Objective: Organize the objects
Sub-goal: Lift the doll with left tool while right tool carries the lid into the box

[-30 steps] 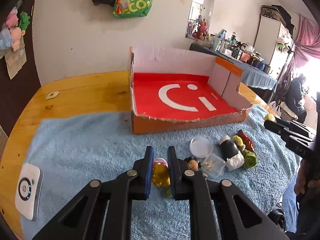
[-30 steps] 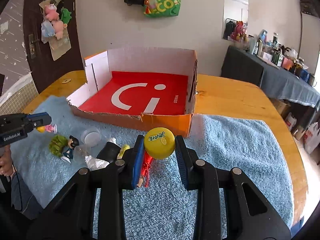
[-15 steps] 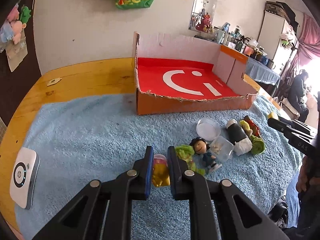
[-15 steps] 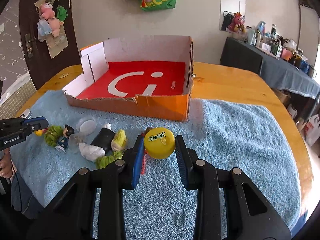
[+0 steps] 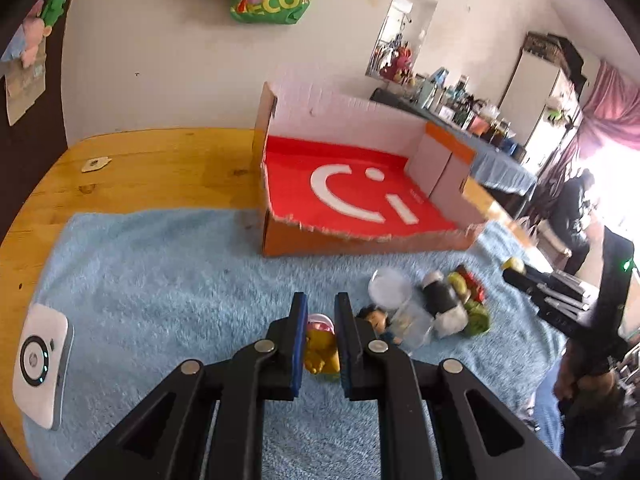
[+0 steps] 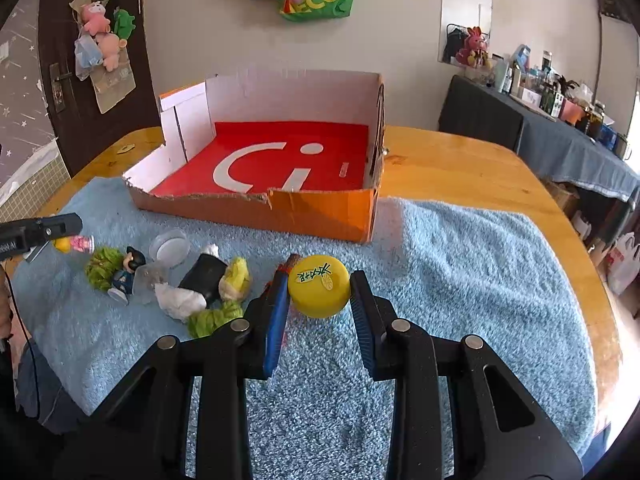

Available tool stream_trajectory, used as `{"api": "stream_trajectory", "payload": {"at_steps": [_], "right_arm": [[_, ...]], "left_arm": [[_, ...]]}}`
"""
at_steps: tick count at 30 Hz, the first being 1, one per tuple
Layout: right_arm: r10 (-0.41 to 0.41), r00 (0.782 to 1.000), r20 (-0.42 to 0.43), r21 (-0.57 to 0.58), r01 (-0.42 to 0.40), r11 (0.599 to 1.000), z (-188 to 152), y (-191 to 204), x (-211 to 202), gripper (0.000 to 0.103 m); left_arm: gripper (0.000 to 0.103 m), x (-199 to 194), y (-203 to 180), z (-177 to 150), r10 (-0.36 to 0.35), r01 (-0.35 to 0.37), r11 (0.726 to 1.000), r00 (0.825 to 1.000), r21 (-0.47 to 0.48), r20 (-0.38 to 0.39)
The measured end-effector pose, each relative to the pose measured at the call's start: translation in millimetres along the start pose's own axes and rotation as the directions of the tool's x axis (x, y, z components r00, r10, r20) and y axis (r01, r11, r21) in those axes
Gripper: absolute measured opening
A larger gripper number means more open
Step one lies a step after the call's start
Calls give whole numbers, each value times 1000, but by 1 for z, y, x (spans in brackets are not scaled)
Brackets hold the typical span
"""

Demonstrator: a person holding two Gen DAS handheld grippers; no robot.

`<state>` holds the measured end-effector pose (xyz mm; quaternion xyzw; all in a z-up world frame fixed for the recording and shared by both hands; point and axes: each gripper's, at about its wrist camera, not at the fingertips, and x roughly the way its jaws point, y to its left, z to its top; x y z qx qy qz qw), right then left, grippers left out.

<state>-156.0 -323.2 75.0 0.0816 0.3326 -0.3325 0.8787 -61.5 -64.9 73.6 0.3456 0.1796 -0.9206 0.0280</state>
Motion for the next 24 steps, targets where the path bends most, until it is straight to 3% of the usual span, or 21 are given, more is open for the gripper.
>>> {"api": "stream_trajectory", "payload": {"at_steps": [6,13,20,24], "right_arm": [[20,1000,24,-21,-19,1000,11,-1,-5,29],[47,999,27,-30,-46,999,16,-4,-5,29],[102,993,57,-99,-96,990,47,1,-1,29],[139,989,44,-126,-133,983,75,5,18,29]], "left_arm": [[14,-11,-2,16,19,-19,1000,999,0,50],[14,-11,-7,21,21,-21,1000,998,8,55],[14,-7,-23,47,10,-13,1000,995,26,98],[14,3,-32,73,40,-50,997,989,63,145]]}}
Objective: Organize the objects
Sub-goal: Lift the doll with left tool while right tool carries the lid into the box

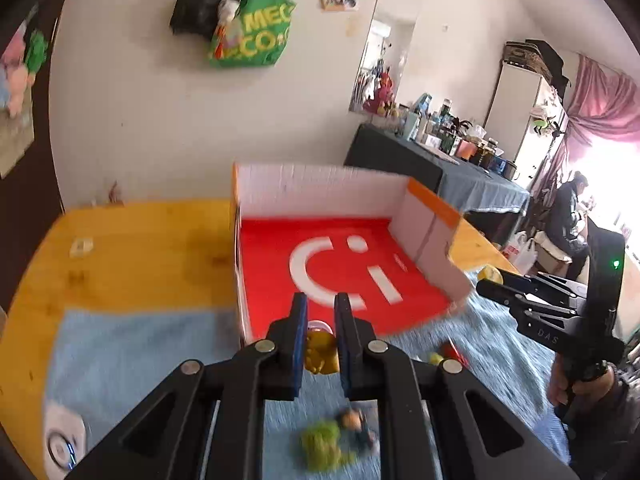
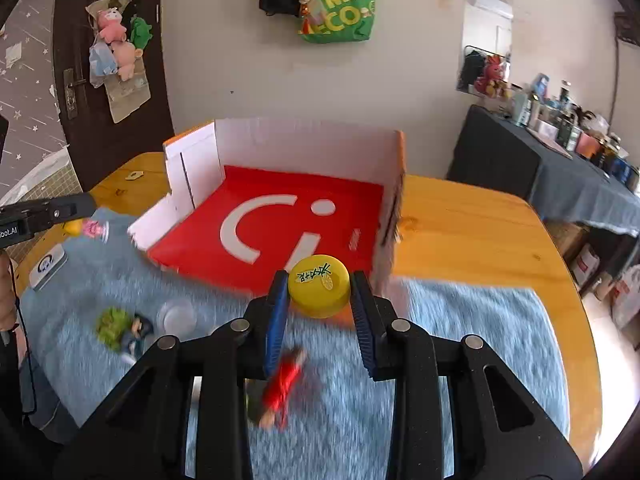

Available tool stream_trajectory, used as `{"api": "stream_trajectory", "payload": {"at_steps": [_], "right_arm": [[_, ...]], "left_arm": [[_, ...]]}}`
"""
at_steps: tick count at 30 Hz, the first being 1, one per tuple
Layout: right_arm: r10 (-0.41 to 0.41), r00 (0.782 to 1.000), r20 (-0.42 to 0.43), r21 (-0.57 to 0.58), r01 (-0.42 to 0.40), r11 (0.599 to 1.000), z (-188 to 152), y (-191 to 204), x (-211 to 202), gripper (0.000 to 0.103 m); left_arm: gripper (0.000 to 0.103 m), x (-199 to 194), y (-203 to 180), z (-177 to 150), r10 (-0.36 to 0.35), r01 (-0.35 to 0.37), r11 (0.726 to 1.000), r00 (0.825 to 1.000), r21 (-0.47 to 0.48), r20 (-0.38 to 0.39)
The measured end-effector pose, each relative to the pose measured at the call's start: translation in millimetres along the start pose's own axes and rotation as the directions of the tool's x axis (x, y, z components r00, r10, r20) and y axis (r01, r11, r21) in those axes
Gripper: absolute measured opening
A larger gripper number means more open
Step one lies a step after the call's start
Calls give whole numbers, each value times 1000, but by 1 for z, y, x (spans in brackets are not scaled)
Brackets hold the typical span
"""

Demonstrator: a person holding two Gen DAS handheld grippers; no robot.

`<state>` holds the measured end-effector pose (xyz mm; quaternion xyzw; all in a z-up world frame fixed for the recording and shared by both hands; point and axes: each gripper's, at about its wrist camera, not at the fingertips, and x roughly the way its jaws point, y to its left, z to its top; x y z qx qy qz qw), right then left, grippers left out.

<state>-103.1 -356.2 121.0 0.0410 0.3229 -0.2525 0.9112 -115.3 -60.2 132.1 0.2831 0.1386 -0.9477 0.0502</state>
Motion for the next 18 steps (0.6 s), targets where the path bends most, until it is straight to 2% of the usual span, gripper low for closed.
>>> {"api": "stream_trajectory", "payload": {"at_steps": [5,12,18], "right_arm": [[36,998,-54,-32,-38,999,26,-1,37,29],[31,983,-179,-78,-46,996,35,4,87,29],[26,962,-271,-74,-48,996,26,-1,110,29]], "left_arm": [[14,36,-5,25,38,-39,998,999,43,28],[14,100,-5,24,79,-74,995,994,71,-75],[14,125,-6,10,88,-77,994,983,75,-158]]}}
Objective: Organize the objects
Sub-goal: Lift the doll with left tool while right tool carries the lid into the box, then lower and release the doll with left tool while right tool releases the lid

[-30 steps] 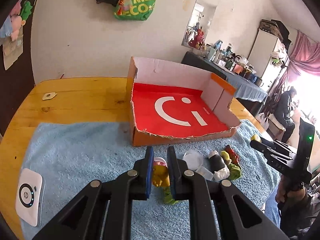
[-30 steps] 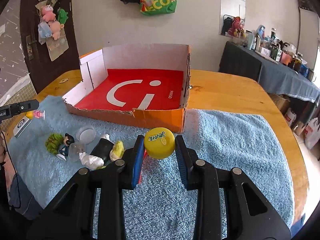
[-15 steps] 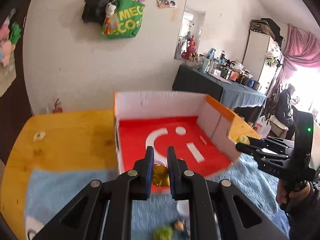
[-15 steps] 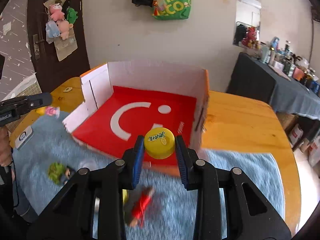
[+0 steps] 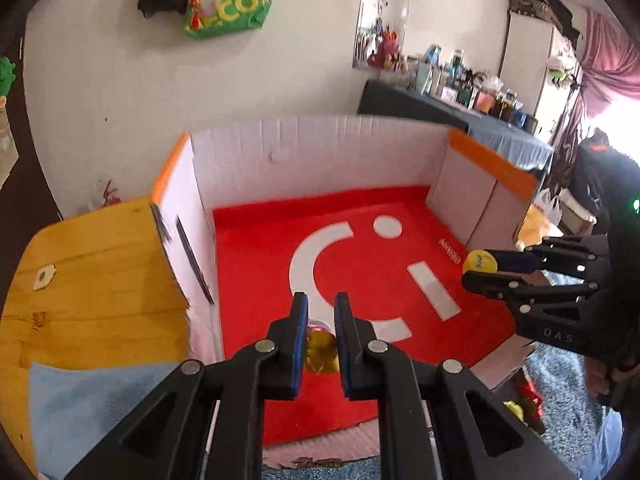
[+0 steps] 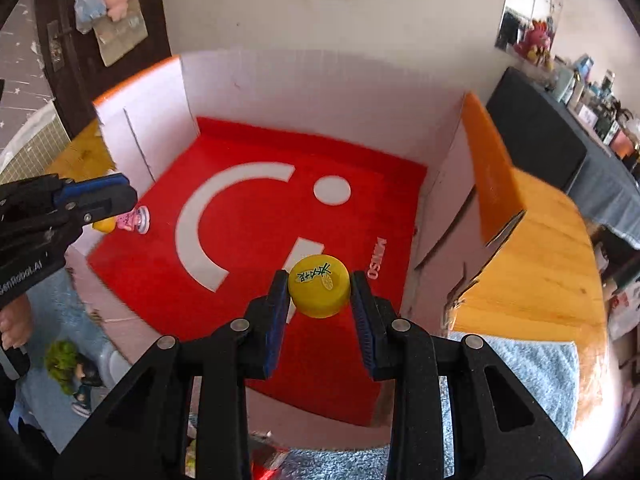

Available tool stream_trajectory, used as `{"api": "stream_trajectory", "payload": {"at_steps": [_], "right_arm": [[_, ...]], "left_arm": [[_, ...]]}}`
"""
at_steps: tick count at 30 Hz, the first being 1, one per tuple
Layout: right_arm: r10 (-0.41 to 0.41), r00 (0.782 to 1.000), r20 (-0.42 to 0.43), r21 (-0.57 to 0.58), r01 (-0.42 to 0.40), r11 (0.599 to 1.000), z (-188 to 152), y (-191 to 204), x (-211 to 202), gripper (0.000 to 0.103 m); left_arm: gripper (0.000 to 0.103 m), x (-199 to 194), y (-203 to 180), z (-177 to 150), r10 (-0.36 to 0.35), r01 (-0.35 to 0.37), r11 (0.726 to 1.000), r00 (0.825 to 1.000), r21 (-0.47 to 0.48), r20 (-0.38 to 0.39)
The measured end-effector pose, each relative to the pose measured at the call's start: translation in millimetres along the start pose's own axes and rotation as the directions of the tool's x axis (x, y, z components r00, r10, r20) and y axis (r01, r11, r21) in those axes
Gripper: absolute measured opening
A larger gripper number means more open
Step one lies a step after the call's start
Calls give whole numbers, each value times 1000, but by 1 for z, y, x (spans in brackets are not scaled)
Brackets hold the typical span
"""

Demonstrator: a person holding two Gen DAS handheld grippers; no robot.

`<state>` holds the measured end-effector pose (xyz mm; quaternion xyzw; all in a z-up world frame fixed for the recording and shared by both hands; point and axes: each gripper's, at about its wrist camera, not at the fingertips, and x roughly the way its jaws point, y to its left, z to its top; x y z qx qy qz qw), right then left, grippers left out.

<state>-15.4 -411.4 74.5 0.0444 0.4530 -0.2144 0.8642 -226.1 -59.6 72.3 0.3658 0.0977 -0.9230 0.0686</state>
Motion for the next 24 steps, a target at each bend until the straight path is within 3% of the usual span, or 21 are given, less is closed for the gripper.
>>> {"api": "stream_trajectory", "payload": {"at_steps": [5,6,14,24], "right_arm": [[-3,999,-43,-30,2,1000,-4,-1,6,30],[0,999,-52,-36,-2,999,-5,0,6,30],[-3,996,-86,-98,-5,995,-8,6,6,30],[5,982,-191,-189,-42,981,-4,10,15,30]], "left_arm": [[12,10,-1,-8,-6,6,1000,998,1,-63],[5,11,-1,-9,-2,2,1000,997,6,-73],[6,8,0,-16,-3,9,999,994,46,-112],[6,7,5,-13,0,22,993,983,113,-186]]}}
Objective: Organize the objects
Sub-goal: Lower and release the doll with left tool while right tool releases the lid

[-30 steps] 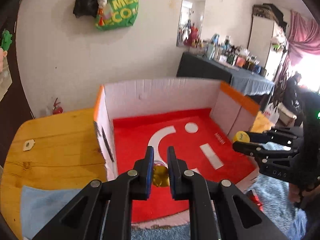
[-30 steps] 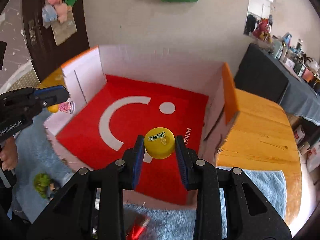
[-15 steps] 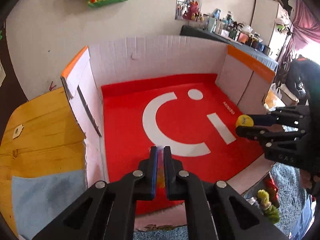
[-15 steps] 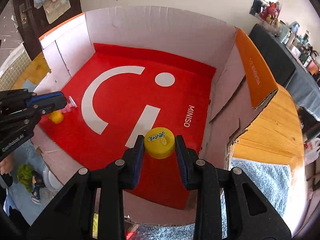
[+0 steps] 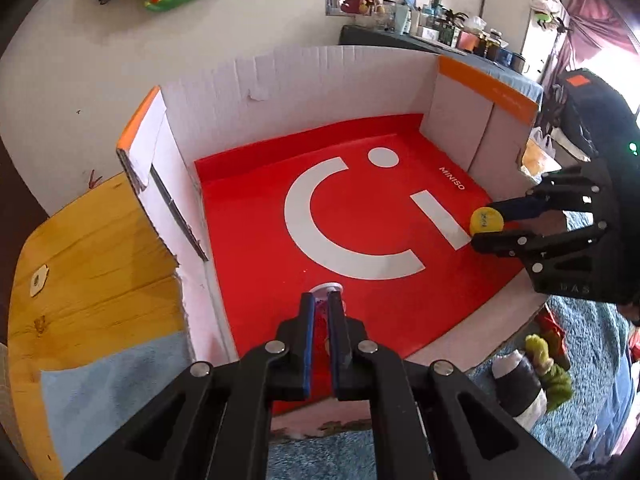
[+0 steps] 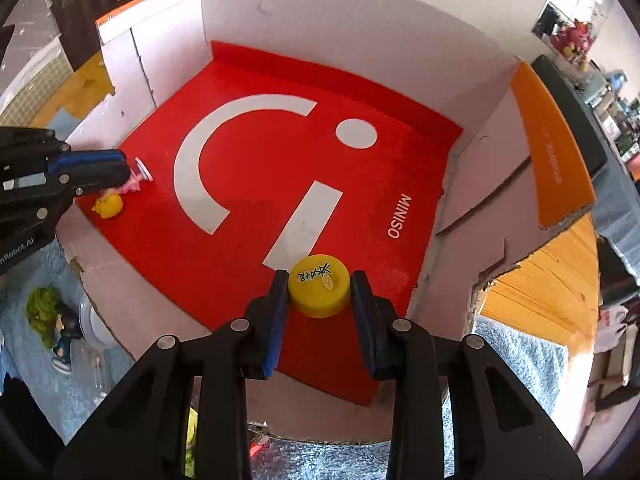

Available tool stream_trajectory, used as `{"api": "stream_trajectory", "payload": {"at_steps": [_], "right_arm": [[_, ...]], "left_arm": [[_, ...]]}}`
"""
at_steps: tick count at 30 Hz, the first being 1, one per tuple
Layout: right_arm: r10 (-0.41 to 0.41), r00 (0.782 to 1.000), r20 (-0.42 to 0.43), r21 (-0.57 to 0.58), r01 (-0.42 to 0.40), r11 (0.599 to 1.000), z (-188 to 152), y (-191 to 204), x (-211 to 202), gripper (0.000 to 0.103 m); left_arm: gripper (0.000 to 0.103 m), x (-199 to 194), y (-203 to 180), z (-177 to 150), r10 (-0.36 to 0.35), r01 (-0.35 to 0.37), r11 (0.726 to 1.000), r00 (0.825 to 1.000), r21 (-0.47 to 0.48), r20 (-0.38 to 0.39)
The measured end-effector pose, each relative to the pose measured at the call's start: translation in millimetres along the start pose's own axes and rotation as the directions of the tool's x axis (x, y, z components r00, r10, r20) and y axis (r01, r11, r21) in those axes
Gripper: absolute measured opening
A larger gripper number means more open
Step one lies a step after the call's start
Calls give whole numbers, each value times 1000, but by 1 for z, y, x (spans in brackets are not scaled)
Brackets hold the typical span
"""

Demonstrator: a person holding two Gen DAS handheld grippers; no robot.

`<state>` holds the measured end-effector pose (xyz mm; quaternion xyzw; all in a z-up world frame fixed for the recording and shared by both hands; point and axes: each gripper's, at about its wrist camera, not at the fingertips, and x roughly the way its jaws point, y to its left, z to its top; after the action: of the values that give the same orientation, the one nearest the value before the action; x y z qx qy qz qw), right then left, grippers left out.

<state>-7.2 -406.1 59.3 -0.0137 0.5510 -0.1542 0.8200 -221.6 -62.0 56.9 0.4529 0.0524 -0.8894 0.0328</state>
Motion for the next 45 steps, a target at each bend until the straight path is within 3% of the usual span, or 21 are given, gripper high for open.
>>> {"api": "stream_trajectory", "payload": {"at_steps": [7,18,25,31,36,39,42,43,44,45], "right_arm": [[18,1000,-25,-22,-18,1000,1,-1,2,30],[49,997,-53,-41,-51,998,1,-5,3,30],[52,998,-46,-51,-55,997,-2,-5,1,30],[52,998,-39,-59,-54,997,-4,-4,0,30],[54,998,-38,-63,-56,996,-5,-2,0,30],[60,998,-37,-63,-62,996,-5,-3,0,32],[85,996,-31,-64,-87,994,-6,1,-2,46],[78,997,-24,-64,-80,995,-6,2,-2,60],[75,997,-16,-56,-76,996,-6,2,-3,81],[79,997,-12,-53,-80,995,-7,2,-2,84]], "left_arm": [[6,-2,-2,0,-10,13,997,999,79,-37],[6,3,-13,11,-22,53,968,992,244,-127],[8,3,-11,12,-31,58,973,992,223,-123],[19,3,-4,12,-37,59,980,992,188,-120],[36,3,0,11,-47,67,984,992,164,-121],[37,3,0,9,-45,63,985,993,159,-113],[45,4,3,9,-53,68,988,992,137,-114],[46,4,3,9,-54,69,989,992,133,-114],[47,4,3,9,-56,70,989,992,128,-113],[48,4,4,8,-60,73,990,992,124,-111]]}}
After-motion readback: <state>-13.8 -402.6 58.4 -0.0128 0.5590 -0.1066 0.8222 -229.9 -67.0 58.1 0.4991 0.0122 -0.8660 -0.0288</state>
